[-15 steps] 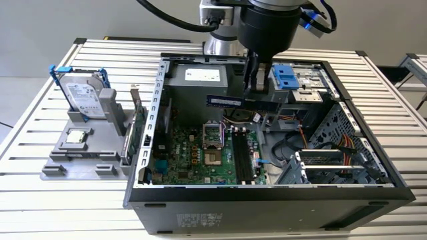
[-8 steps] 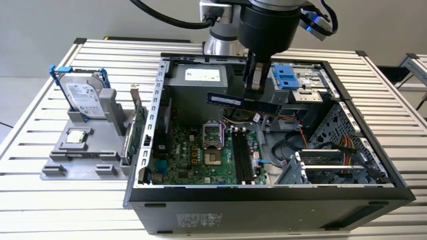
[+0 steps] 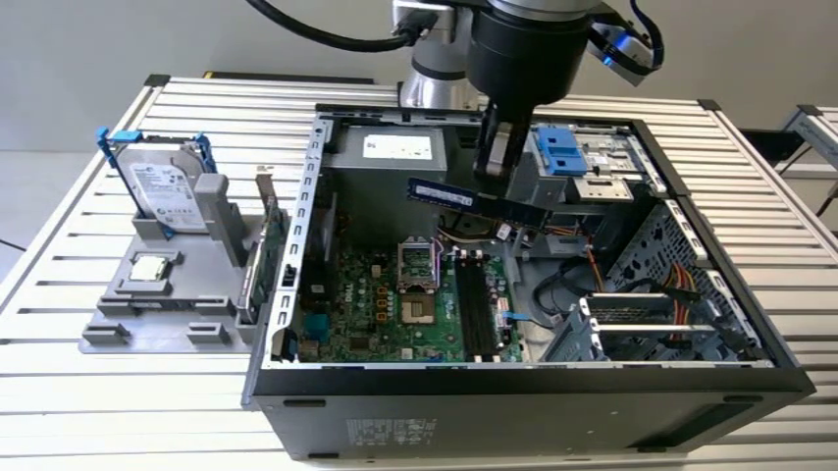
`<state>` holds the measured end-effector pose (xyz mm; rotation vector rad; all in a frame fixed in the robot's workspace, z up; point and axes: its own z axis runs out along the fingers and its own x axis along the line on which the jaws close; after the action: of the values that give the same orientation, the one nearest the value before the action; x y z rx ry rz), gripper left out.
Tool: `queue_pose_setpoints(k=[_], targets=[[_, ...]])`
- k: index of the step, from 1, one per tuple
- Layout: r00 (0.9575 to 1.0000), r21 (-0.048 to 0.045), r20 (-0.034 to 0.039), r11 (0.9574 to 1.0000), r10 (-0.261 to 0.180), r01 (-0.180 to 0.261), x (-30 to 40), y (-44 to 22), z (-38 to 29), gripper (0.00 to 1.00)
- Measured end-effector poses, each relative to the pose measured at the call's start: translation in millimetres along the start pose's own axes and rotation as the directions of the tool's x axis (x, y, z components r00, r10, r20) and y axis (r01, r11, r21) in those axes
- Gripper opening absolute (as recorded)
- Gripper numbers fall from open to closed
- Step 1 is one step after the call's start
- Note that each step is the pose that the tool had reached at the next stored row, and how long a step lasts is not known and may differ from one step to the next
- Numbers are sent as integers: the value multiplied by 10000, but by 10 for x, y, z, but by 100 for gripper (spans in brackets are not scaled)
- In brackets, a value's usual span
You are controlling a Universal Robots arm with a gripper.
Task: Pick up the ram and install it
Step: 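Insert the ram into the slot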
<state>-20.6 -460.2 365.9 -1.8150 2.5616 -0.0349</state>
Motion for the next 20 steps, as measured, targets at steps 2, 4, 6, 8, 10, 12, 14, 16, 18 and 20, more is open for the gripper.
queue_pose_setpoints(k=[2, 4, 6, 8, 10, 12, 14, 16, 18, 20], targets=[[9998, -2, -4, 9998, 210, -210, 0, 0, 0, 0], [9991, -5, -8, 9991, 417, -417, 0, 0, 1, 0], [9981, -7, -13, 9981, 609, -609, 0, 0, 1, 0], [9967, -8, -17, 9967, 810, -810, 0, 0, 1, 0], [9948, -10, -21, 9949, 1013, -1013, 0, 0, 1, 0], [9926, -12, -25, 9926, 1218, -1218, 0, 0, 1, 0], [9898, -14, -29, 9898, 1422, -1423, 0, 0, 1, 0], [9867, -16, -33, 9867, 1628, -1628, 0, 0, 2, 0], [9829, -17, -38, 9829, 1839, -1839, 0, 0, 2, 0], [9790, -19, -42, 9791, 2036, -2036, 0, 0, 2, 0]])
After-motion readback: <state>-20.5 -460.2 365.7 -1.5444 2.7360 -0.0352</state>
